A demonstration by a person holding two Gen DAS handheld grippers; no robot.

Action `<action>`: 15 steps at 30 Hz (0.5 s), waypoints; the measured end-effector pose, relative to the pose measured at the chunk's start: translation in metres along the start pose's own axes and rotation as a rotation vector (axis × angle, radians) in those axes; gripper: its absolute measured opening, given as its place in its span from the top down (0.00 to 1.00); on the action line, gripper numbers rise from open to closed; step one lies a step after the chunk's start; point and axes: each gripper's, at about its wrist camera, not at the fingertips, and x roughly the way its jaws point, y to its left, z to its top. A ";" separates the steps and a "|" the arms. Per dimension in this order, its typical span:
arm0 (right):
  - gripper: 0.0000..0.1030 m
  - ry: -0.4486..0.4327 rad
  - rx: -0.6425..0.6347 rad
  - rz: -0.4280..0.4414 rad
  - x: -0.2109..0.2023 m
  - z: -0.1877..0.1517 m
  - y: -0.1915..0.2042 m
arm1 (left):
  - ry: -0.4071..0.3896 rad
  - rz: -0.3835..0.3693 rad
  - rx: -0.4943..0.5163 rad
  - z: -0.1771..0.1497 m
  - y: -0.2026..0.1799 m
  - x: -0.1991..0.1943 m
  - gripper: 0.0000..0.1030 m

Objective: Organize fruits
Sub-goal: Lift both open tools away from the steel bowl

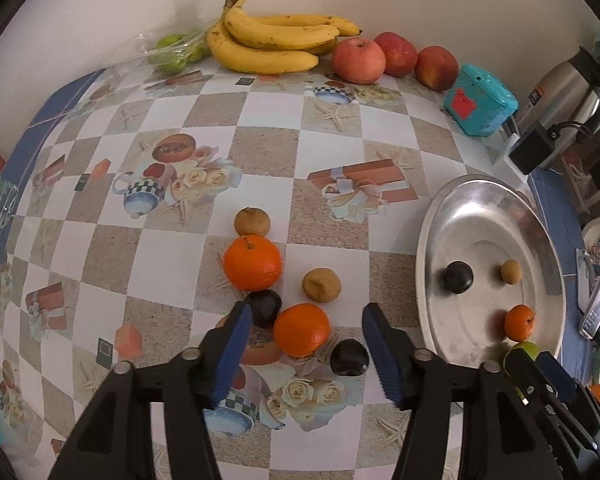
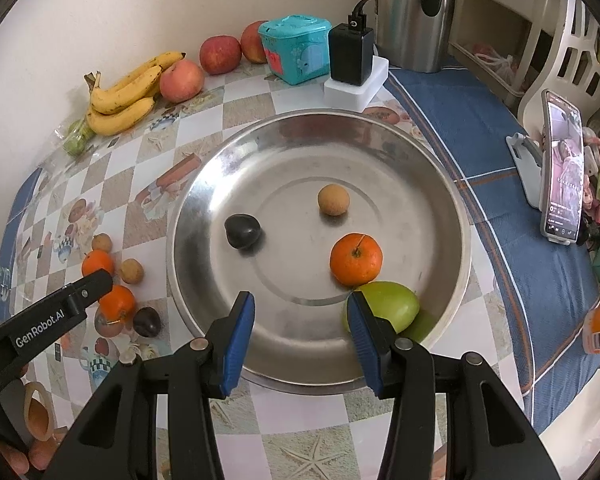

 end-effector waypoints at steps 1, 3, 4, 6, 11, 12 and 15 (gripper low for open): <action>0.50 0.000 0.001 -0.002 0.000 0.000 0.000 | 0.003 0.003 -0.005 0.000 0.001 0.001 0.36; 0.42 0.001 0.002 -0.005 0.001 -0.001 0.000 | 0.006 0.012 -0.014 0.000 0.003 0.002 0.24; 0.40 0.003 0.002 -0.006 0.002 -0.001 0.000 | 0.008 0.023 -0.020 0.000 0.004 0.003 0.16; 0.38 0.008 0.004 -0.006 0.004 -0.002 0.000 | 0.014 0.050 -0.029 -0.001 0.006 0.005 0.07; 0.35 0.012 0.009 -0.015 0.006 -0.002 -0.002 | 0.017 0.079 -0.032 -0.001 0.009 0.007 0.03; 0.35 0.012 0.011 -0.016 0.006 -0.002 -0.003 | 0.016 0.082 -0.033 -0.002 0.009 0.007 0.02; 0.35 0.014 0.015 -0.020 0.006 -0.002 -0.004 | 0.015 0.088 -0.035 -0.001 0.010 0.007 0.02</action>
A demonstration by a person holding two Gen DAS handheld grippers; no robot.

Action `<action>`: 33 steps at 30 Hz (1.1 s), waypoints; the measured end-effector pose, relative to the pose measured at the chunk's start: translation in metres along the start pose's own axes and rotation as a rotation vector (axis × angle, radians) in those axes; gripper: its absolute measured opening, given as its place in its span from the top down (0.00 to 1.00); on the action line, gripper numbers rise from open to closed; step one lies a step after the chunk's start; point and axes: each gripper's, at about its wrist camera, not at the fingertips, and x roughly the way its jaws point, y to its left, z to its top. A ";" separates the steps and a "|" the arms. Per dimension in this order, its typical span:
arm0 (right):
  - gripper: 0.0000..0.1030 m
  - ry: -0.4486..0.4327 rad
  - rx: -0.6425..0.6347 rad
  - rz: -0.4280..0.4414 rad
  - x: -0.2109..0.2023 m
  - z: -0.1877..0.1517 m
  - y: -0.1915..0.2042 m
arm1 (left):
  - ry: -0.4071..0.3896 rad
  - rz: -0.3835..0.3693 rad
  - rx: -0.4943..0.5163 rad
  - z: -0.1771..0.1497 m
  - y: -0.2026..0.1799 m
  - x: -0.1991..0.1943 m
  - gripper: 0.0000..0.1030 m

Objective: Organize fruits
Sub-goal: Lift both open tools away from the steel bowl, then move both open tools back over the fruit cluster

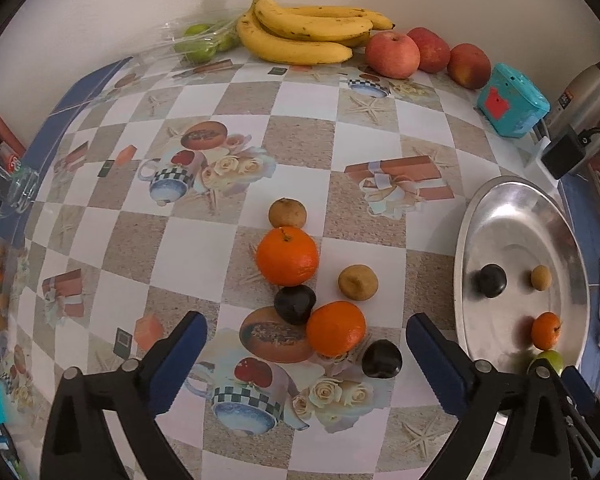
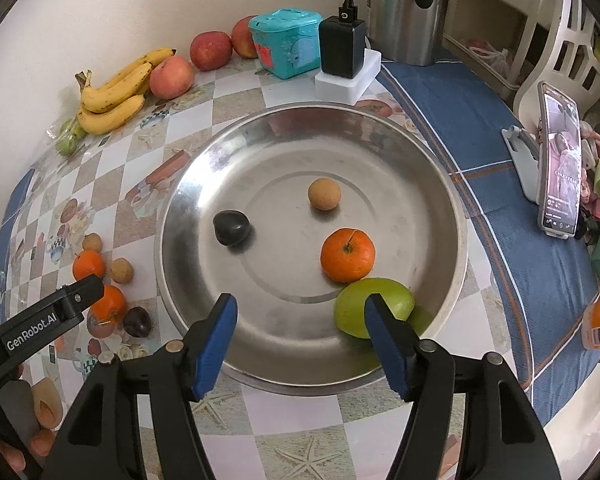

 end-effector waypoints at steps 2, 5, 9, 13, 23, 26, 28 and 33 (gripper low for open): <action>0.35 0.001 0.000 -0.001 0.001 0.000 0.000 | 0.000 0.004 -0.002 0.000 0.001 0.000 0.02; 0.34 0.001 0.000 0.001 0.001 0.000 0.000 | -0.002 0.007 -0.003 0.000 0.001 0.000 0.01; 0.34 0.000 -0.002 0.000 0.001 0.000 0.000 | -0.007 0.010 -0.005 0.001 0.002 -0.001 0.01; 0.29 -0.002 -0.003 -0.001 0.001 0.000 0.001 | -0.010 0.022 -0.011 0.001 0.003 -0.001 0.00; 0.13 -0.011 -0.018 0.008 0.002 0.000 0.004 | -0.024 0.030 -0.022 0.002 0.005 -0.003 0.00; 0.13 -0.011 -0.016 0.010 0.001 0.000 0.004 | -0.024 0.031 -0.023 0.002 0.005 -0.003 0.00; 0.13 -0.011 -0.017 0.012 0.001 0.000 0.004 | -0.030 0.031 -0.026 0.002 0.006 -0.004 0.00; 0.13 -0.016 -0.025 0.018 -0.001 0.002 0.007 | -0.051 0.026 -0.032 0.005 0.010 -0.008 0.00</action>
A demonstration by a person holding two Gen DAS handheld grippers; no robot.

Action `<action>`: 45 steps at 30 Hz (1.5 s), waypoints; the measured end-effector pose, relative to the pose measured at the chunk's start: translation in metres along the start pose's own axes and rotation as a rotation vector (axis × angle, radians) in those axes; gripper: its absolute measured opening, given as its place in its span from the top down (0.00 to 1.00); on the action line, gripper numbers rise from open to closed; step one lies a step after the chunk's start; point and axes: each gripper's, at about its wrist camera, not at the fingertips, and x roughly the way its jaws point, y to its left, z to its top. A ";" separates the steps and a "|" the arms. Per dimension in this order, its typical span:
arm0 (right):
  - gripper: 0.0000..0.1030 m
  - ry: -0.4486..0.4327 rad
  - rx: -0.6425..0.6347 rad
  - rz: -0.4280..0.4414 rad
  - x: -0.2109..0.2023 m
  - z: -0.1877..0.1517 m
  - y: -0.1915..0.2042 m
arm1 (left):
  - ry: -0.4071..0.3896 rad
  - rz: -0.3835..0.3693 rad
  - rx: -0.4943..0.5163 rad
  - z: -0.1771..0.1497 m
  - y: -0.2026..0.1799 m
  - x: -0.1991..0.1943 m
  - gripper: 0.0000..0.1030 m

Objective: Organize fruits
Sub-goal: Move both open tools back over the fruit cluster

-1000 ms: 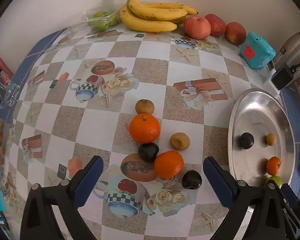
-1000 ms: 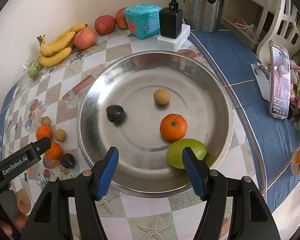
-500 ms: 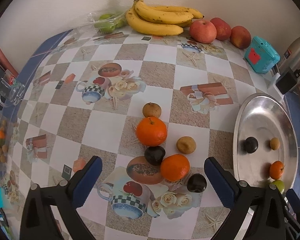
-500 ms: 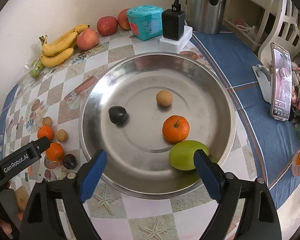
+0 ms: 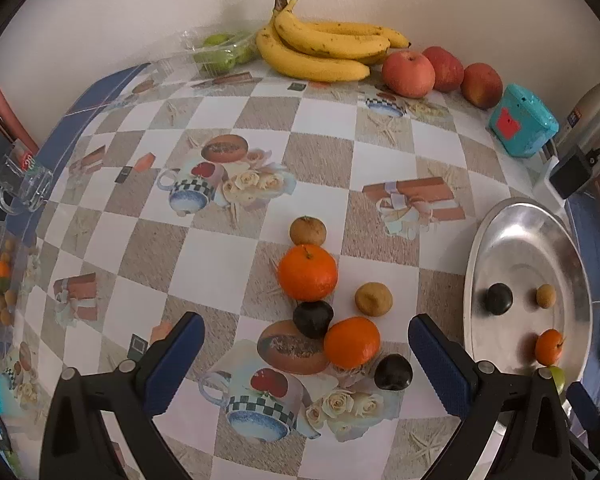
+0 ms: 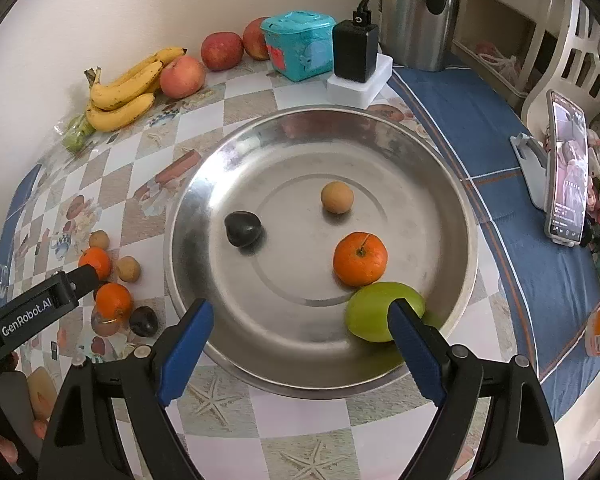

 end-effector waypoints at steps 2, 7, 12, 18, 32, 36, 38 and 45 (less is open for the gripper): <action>0.13 -0.004 -0.003 0.007 -0.001 0.001 0.002 | -0.008 -0.001 -0.005 0.001 0.003 -0.002 0.00; 0.13 -0.010 -0.024 0.016 -0.004 0.002 0.011 | -0.023 0.001 -0.023 0.002 0.015 -0.005 0.00; 0.13 -0.007 -0.058 0.039 -0.006 0.001 0.025 | -0.027 0.019 -0.028 0.004 0.028 -0.007 0.00; 0.13 -0.002 -0.113 0.082 -0.007 -0.002 0.048 | -0.052 0.040 -0.038 0.006 0.047 -0.013 0.00; 0.13 0.027 -0.172 0.216 -0.008 -0.011 0.096 | -0.045 -0.006 -0.126 0.007 0.094 -0.019 0.00; 0.13 0.032 -0.181 0.245 -0.008 -0.013 0.107 | -0.051 -0.018 -0.145 0.008 0.106 -0.022 0.00; 0.13 0.029 -0.195 0.240 -0.009 -0.014 0.113 | -0.053 -0.020 -0.154 0.009 0.111 -0.022 0.00; 0.13 0.011 -0.223 0.241 -0.010 -0.016 0.129 | -0.051 -0.053 -0.169 0.010 0.119 -0.023 0.00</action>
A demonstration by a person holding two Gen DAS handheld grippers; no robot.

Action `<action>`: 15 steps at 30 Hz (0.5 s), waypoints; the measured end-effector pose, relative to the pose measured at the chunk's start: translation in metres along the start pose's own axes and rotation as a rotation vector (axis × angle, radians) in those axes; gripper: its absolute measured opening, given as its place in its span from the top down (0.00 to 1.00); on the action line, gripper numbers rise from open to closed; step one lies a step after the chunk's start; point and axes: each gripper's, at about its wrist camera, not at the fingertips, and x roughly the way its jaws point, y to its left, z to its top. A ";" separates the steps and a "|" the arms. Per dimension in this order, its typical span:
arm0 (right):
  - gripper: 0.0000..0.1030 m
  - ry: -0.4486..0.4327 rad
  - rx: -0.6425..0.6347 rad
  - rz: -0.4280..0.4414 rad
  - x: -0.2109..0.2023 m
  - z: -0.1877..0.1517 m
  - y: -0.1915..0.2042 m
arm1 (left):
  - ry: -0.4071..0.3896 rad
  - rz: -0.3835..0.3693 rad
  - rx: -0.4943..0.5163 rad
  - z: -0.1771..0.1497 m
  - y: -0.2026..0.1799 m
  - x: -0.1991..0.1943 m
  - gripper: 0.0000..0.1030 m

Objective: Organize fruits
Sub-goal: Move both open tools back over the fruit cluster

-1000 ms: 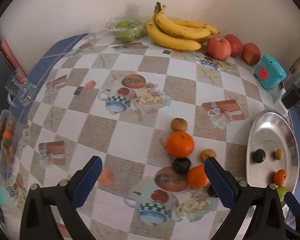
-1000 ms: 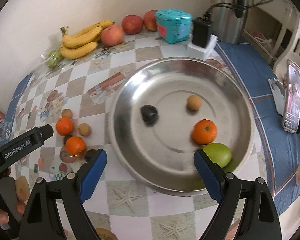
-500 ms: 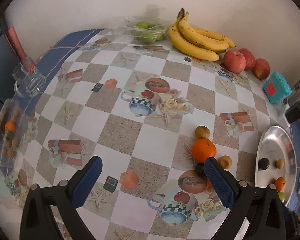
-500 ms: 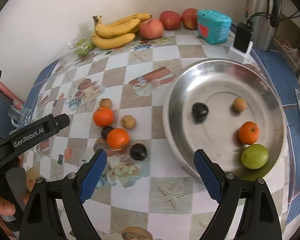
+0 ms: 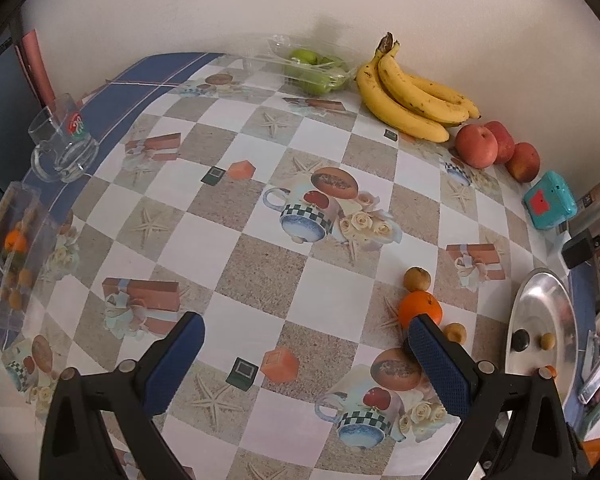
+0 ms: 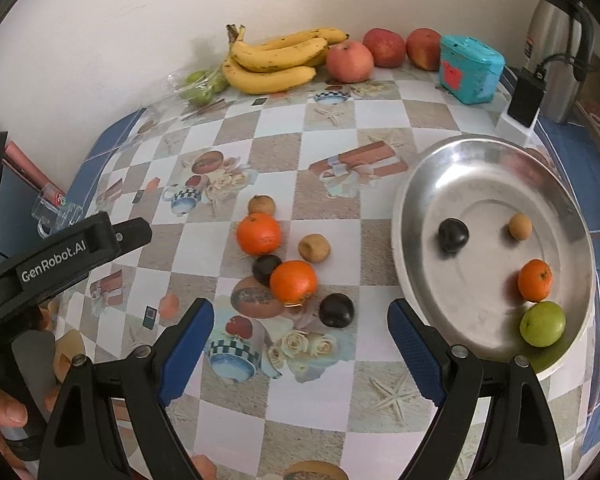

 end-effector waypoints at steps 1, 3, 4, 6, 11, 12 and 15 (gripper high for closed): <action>0.14 0.002 -0.002 0.002 0.001 0.000 0.002 | 0.005 -0.003 0.002 0.000 0.000 0.001 0.00; 0.13 0.010 -0.003 0.007 0.004 -0.001 0.004 | 0.021 -0.009 0.001 -0.001 0.000 0.005 0.00; 0.13 0.010 0.000 0.007 0.005 -0.001 0.003 | 0.027 -0.012 0.001 -0.001 0.000 0.006 0.00; 0.14 0.014 0.011 0.003 0.007 -0.001 0.001 | 0.040 -0.012 0.000 -0.002 -0.001 0.010 0.00; 0.34 0.016 0.062 0.023 0.010 0.002 -0.011 | 0.098 -0.063 -0.004 -0.006 -0.006 0.024 0.00; 0.35 0.019 0.075 0.029 0.011 0.002 -0.014 | 0.103 -0.074 -0.003 -0.007 -0.007 0.026 0.01; 0.45 0.022 0.107 0.047 0.013 0.003 -0.022 | 0.120 -0.093 0.001 -0.008 -0.014 0.031 0.02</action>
